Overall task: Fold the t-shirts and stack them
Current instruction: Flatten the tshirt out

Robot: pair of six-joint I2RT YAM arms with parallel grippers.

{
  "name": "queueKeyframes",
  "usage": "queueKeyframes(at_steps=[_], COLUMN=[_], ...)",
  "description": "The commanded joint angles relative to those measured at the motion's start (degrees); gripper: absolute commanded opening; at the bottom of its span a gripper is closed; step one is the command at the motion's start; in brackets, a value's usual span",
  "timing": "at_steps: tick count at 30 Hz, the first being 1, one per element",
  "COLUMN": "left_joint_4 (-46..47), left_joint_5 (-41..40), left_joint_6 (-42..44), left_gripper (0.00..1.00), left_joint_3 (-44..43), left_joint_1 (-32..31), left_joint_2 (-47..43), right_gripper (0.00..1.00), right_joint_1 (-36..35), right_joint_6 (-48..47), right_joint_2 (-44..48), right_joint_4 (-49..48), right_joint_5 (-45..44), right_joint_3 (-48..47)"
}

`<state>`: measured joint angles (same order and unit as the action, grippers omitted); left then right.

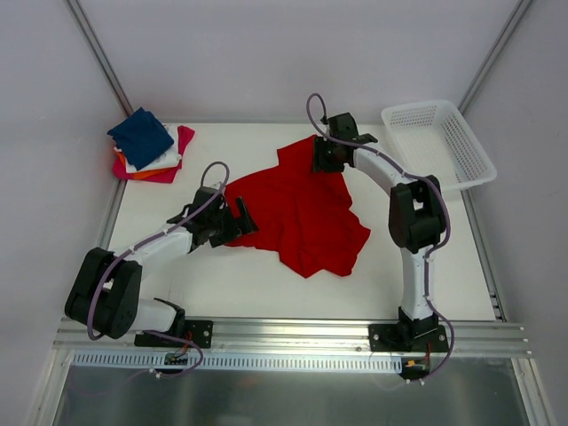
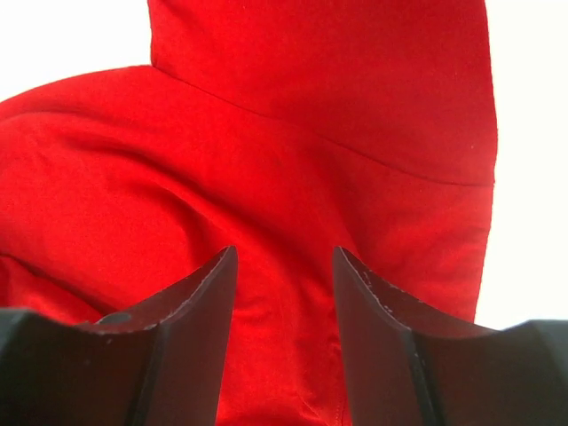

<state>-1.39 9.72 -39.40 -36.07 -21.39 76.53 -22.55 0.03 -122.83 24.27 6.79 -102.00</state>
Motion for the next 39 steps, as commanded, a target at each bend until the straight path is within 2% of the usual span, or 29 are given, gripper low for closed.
queueKeyframes(at_steps=[1, 10, 16, 21, 25, 32, 39], left_joint_4=[2.6, 2.4, 0.2, -4.5, -10.9, -21.6, -29.8], left_joint_5=[-2.1, -4.0, -6.3, -9.3, -11.5, -12.8, -13.0], left_joint_6=[0.8, 0.8, -1.5, -6.1, -9.5, -13.6, -15.1], left_gripper=[0.99, 0.99, 0.99, 0.99, 0.99, 0.99, 0.99], left_joint_3=[0.3, -0.4, 3.5, 9.3, 12.9, 17.4, 17.2], left_joint_1=[-1.0, -2.5, -5.1, -9.4, -13.1, -15.1, -16.0], left_joint_2=[1.9, 8.3, 5.7, -3.5, -11.7, -28.5, -35.7], right_gripper=[0.5, 0.53, 0.54, 0.54, 0.55, 0.56, 0.61], right_joint_1=[0.9, 2.1, 3.3, 4.2, 4.5, 4.8, 5.8], right_joint_6=[0.5, 0.5, 0.5, 0.5, 0.4, 1.3, 2.2], right_joint_2=[0.1, -1.3, -3.1, -8.2, -12.6, -16.6, -20.1], right_joint_4=[0.7, 1.5, 2.5, 6.2, 7.5, 7.4, 6.8], right_joint_5=[3.1, 5.8, 7.6, 9.2, 10.3, 12.0, 13.7], right_joint_3=[-3.0, -5.4, -8.2, -17.2, -21.0, -22.8, -24.0])
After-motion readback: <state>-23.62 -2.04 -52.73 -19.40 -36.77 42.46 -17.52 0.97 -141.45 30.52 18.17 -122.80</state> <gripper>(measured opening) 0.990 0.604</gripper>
